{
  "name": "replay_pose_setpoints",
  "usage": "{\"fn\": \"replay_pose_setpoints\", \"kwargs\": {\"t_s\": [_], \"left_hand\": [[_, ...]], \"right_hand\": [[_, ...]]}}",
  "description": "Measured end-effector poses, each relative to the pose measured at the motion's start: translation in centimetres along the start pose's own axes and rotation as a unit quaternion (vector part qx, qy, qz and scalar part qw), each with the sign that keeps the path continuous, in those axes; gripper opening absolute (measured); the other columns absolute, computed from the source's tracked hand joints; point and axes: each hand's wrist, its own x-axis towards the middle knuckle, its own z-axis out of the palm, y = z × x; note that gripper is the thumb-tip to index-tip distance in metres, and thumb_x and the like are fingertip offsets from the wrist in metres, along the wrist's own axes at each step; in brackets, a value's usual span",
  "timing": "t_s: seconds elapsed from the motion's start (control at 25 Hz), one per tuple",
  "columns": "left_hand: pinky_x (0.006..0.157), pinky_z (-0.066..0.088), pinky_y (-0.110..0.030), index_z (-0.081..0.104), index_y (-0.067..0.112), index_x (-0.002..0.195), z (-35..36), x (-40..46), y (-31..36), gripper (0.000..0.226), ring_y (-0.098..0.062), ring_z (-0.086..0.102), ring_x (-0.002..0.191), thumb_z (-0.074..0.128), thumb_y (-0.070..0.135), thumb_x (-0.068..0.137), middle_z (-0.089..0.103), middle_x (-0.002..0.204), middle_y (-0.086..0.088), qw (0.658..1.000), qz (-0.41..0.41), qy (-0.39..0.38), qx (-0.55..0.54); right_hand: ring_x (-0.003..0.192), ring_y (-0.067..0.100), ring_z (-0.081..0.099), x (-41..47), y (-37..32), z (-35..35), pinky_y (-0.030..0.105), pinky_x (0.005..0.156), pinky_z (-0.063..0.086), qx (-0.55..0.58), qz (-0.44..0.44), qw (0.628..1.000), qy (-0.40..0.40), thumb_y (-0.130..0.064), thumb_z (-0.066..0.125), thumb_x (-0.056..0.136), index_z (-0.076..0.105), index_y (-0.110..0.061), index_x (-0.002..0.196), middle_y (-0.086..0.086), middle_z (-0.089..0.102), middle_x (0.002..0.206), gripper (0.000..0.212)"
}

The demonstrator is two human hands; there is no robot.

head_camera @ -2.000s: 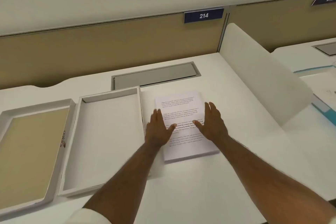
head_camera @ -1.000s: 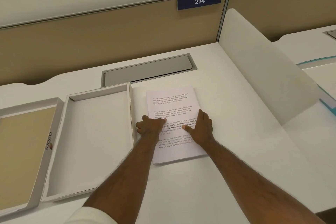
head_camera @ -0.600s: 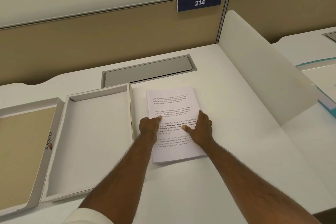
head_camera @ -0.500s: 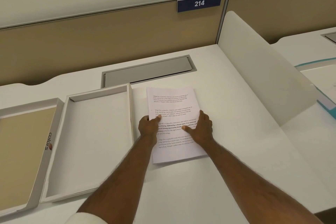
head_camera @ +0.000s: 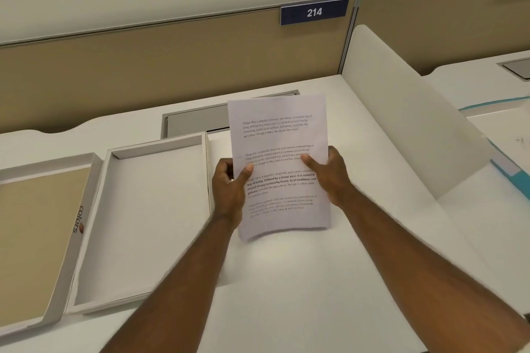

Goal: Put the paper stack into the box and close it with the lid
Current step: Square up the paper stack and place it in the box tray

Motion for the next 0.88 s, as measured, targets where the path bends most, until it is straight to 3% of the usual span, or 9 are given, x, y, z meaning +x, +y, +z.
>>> {"fn": "replay_pose_setpoints", "kwargs": {"t_s": [0.08, 0.16, 0.28, 0.48, 0.6, 0.68, 0.88], "left_hand": [[0.073, 0.058, -0.028, 0.053, 0.02, 0.089, 0.1, 0.1, 0.8, 0.017, -0.014, 0.065, 0.081, 0.065, 0.008, 0.088, 0.063, 0.091, -0.002, 0.999, 0.037, 0.003, 0.012], [0.077, 0.058, -0.029, 0.051, 0.023, 0.092, 0.0, 0.1, 0.8, 0.016, -0.012, 0.062, 0.085, 0.062, 0.012, 0.09, 0.061, 0.095, -0.002, 0.998, 0.064, 0.003, 0.03], [0.087, 0.057, -0.039, 0.048, 0.023, 0.107, -0.1, -0.2, 0.6, 0.017, -0.01, 0.062, 0.095, 0.058, 0.021, 0.093, 0.061, 0.102, 0.008, 0.994, 0.087, 0.003, 0.069], [0.085, 0.057, -0.032, 0.041, 0.023, 0.113, 0.7, 0.1, 3.2, 0.03, 0.001, 0.062, 0.095, 0.061, 0.022, 0.092, 0.058, 0.104, 0.016, 0.989, 0.127, 0.009, 0.071], [0.088, 0.057, -0.041, 0.043, 0.037, 0.106, 0.7, 0.3, 3.8, 0.025, -0.006, 0.064, 0.097, 0.058, 0.022, 0.093, 0.062, 0.105, 0.015, 0.989, 0.134, 0.004, 0.063], [0.086, 0.058, -0.041, 0.042, 0.035, 0.109, 0.5, 0.1, 3.4, 0.024, -0.011, 0.064, 0.099, 0.057, 0.024, 0.094, 0.062, 0.106, 0.013, 0.987, 0.141, 0.008, 0.07], [0.084, 0.057, -0.025, 0.04, 0.023, 0.124, 0.3, -0.5, 3.1, 0.04, 0.001, 0.061, 0.1, 0.062, 0.025, 0.091, 0.058, 0.108, 0.019, 0.984, 0.15, 0.014, 0.1]], "right_hand": [[0.099, 0.022, 0.067, -1.0, -0.8, 0.4, 0.042, 0.086, 0.057, 0.001, -0.075, 0.997, 0.028, -0.033, 0.076, 0.075, 0.054, -0.019, 0.108, 0.0, 0.068, 0.107, 0.042], [0.1, 0.021, 0.066, -2.2, -1.3, 0.7, 0.039, 0.086, 0.057, 0.023, -0.118, 0.992, 0.035, -0.023, 0.073, 0.081, 0.05, -0.021, 0.11, -0.004, 0.066, 0.105, 0.037], [0.101, 0.023, 0.064, -3.5, -1.4, 1.1, 0.042, 0.086, 0.057, 0.02, -0.151, 0.987, 0.045, -0.022, 0.07, 0.083, 0.048, -0.02, 0.114, 0.002, 0.065, 0.109, 0.038], [0.099, 0.023, 0.064, -4.3, -3.4, 1.6, 0.038, 0.083, 0.057, 0.025, -0.182, 0.979, 0.087, -0.024, 0.074, 0.08, 0.051, -0.02, 0.113, 0.003, 0.065, 0.109, 0.04], [0.096, 0.027, 0.063, -4.9, -3.8, 1.9, 0.044, 0.084, 0.057, 0.022, -0.197, 0.974, 0.109, -0.02, 0.07, 0.083, 0.05, -0.014, 0.113, 0.007, 0.064, 0.107, 0.036], [0.095, 0.027, 0.064, -5.3, -3.6, 2.0, 0.044, 0.082, 0.058, 0.014, -0.203, 0.972, 0.113, -0.023, 0.069, 0.084, 0.05, -0.012, 0.115, 0.009, 0.065, 0.108, 0.038], [0.092, 0.013, 0.063, -5.8, -3.2, 1.7, 0.016, 0.076, 0.054, -0.021, -0.21, 0.972, 0.105, -0.028, 0.074, 0.08, 0.047, -0.015, 0.122, -0.002, 0.063, 0.109, 0.052]]}}
